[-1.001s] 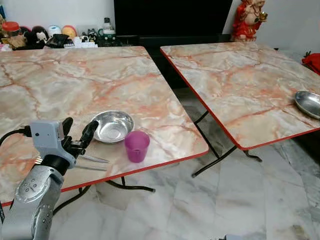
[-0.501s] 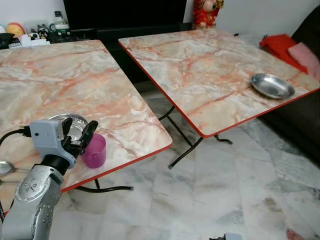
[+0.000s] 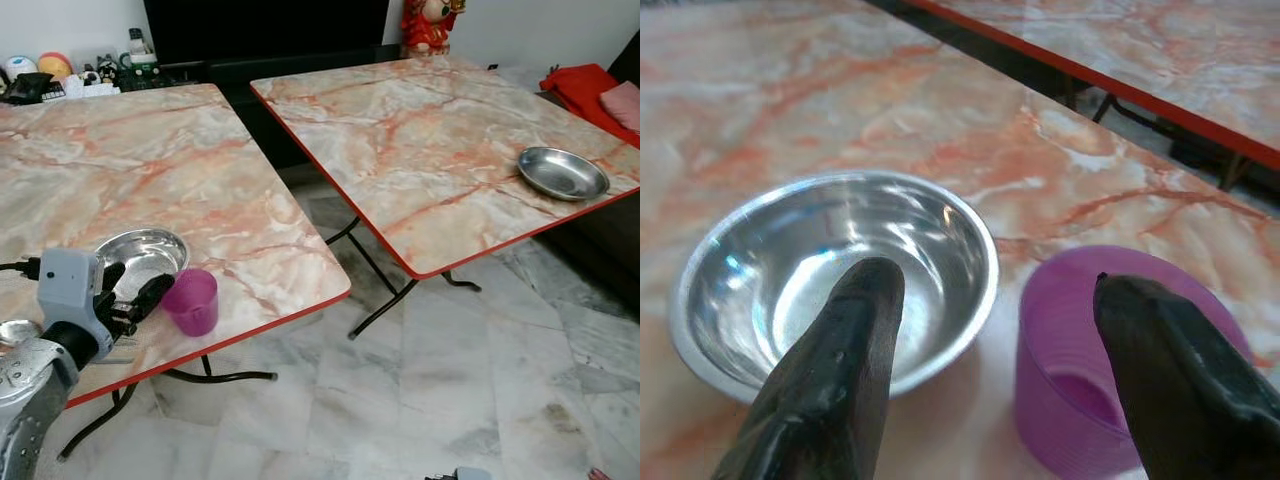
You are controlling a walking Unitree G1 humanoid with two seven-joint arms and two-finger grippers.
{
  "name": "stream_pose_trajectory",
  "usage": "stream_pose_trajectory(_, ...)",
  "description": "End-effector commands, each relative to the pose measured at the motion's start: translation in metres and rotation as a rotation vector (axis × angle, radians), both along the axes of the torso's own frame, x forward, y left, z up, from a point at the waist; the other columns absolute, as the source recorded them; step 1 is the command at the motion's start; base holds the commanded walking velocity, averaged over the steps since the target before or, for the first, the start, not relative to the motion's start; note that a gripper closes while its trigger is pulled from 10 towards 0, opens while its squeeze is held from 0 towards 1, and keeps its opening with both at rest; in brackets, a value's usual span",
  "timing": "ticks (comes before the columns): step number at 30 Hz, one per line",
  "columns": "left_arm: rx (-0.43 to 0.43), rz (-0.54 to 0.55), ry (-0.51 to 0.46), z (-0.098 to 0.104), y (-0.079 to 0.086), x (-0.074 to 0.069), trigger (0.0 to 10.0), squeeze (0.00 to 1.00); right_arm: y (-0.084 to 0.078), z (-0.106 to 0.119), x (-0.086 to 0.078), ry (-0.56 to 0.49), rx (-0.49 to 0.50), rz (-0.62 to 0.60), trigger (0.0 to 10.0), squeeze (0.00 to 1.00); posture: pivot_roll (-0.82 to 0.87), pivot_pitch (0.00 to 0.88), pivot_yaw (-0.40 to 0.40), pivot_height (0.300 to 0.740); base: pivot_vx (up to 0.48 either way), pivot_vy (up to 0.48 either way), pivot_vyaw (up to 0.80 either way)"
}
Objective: Setting the table
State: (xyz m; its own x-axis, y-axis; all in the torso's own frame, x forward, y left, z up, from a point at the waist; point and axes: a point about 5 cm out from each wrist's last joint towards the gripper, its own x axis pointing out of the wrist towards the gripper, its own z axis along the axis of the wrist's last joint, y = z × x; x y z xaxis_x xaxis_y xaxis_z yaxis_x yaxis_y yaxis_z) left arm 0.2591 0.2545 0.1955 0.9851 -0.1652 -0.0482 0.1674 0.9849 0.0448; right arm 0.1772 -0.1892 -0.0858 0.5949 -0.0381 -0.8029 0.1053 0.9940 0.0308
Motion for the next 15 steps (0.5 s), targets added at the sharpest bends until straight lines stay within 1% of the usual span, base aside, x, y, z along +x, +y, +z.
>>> stream_pose_trajectory(1,-0.025,-0.033,-0.003,0.011,-0.004,0.000,10.0,0.00,-0.002,-0.003,-0.006,0.022,0.002,-0.007,10.0,0.00,0.20,0.138,-0.068,0.740,0.000,0.000,0.00)
stream_pose_trajectory(4,-0.038,-0.050,0.009,0.014,-0.005,0.000,10.0,0.00,-0.001,-0.003,-0.006,0.023,0.002,-0.006,10.0,0.00,0.20,0.137,-0.069,0.740,0.000,0.000,0.00)
stream_pose_trajectory(7,0.008,-0.077,0.040,0.016,-0.008,0.000,10.0,0.00,-0.001,-0.003,-0.007,0.024,0.000,-0.006,10.0,0.00,0.20,0.137,-0.067,0.740,0.000,0.000,0.00)
stream_pose_trajectory(10,0.020,-0.101,0.058,0.017,-0.011,0.000,10.0,0.00,-0.001,-0.003,-0.007,0.025,0.001,-0.007,10.0,0.00,0.20,0.136,-0.066,0.740,0.000,0.000,0.00)
stream_pose_trajectory(11,0.032,-0.105,0.078,0.018,-0.013,0.000,10.0,0.00,-0.001,-0.003,-0.007,0.025,0.001,-0.007,10.0,0.00,0.20,0.136,-0.065,0.740,0.000,0.000,0.00)
stream_pose_trajectory(15,0.043,-0.071,0.108,0.020,-0.014,0.004,10.0,0.00,-0.001,-0.003,-0.007,0.026,0.002,-0.006,10.0,0.00,0.20,0.136,-0.064,0.740,0.000,0.000,0.00)
